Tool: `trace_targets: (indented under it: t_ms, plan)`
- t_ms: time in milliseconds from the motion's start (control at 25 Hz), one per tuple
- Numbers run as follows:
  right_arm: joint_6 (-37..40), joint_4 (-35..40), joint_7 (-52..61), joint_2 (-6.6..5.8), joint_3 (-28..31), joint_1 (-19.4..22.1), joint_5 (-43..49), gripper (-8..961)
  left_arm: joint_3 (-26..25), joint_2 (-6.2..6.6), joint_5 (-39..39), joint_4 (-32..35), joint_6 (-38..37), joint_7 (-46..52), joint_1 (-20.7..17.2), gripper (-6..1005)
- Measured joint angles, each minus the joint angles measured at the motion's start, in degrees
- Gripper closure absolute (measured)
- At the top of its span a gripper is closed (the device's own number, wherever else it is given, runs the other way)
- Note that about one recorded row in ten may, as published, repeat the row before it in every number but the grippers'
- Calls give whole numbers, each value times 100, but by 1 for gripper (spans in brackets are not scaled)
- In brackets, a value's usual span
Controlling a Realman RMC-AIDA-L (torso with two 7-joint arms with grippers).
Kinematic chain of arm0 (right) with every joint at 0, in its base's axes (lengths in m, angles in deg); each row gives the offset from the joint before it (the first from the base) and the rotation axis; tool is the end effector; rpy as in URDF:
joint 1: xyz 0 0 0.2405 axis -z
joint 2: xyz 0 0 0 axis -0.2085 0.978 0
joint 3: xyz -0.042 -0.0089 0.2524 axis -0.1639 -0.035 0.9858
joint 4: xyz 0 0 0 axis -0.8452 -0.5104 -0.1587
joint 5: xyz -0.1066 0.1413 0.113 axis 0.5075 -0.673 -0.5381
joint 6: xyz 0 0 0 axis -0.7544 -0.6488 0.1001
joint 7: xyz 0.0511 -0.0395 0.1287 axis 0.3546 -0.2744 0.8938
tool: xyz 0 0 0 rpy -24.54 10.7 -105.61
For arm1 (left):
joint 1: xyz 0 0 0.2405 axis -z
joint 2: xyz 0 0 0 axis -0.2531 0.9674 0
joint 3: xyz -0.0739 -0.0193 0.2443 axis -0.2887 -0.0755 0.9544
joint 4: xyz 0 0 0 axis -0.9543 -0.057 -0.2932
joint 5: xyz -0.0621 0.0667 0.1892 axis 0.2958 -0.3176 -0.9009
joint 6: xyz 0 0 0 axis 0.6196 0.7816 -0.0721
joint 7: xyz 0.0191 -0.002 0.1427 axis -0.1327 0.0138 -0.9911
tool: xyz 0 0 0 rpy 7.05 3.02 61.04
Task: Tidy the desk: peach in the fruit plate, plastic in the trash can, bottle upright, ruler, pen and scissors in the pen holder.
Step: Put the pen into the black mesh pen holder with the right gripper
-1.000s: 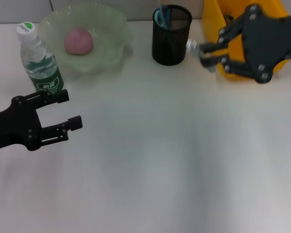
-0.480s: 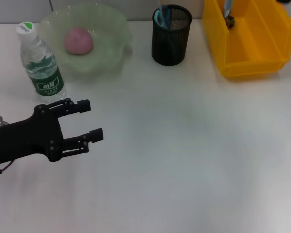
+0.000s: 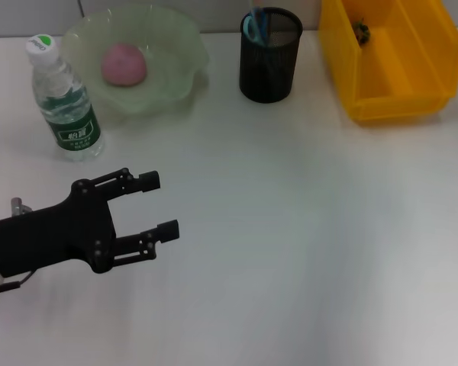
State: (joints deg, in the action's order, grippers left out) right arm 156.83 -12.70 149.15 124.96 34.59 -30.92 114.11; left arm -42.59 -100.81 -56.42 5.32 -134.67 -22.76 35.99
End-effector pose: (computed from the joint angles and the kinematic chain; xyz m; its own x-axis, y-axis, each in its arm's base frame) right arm 0.1768 0.4400 0.0834 0.5619 -0.2299 -0.7946 -0.6376 -0.7324 -0.2390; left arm -0.2886 0.2562 -0.0027 0.7219 0.1690 0.6710 0.3372 -0.9327 -0.1279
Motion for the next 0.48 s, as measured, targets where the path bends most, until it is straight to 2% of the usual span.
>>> trace_targets:
  t_ms: [80, 120, 160, 200, 320, 480]
  plan:
    - [-377, -186, -150, 43, -190, -121, -16, 830, 22, -1, -15, -104, -1, -166, 2, 216]
    - [-730, -298, -529, 169, -285, -204, -34, 828, 49, -2, -31, -196, -1, -298, 6, 216]
    - [-730, -298, -529, 169, -285, -204, -34, 827, 65, -2, -43, -266, -1, -416, 12, 216]
    - [-1007, -361, -1119, 324, -317, -267, -46, 825, 75, -1, -58, -331, -1, -534, 16, 216]
    - [-1208, -510, -1511, 393, -373, -344, -76, 820, 77, 0, -82, -414, -5, -729, 0, 216]
    - [-1511, -999, -2110, 392, -441, -518, -377, 813, 77, -3, -98, -442, -66, -766, -25, 216]
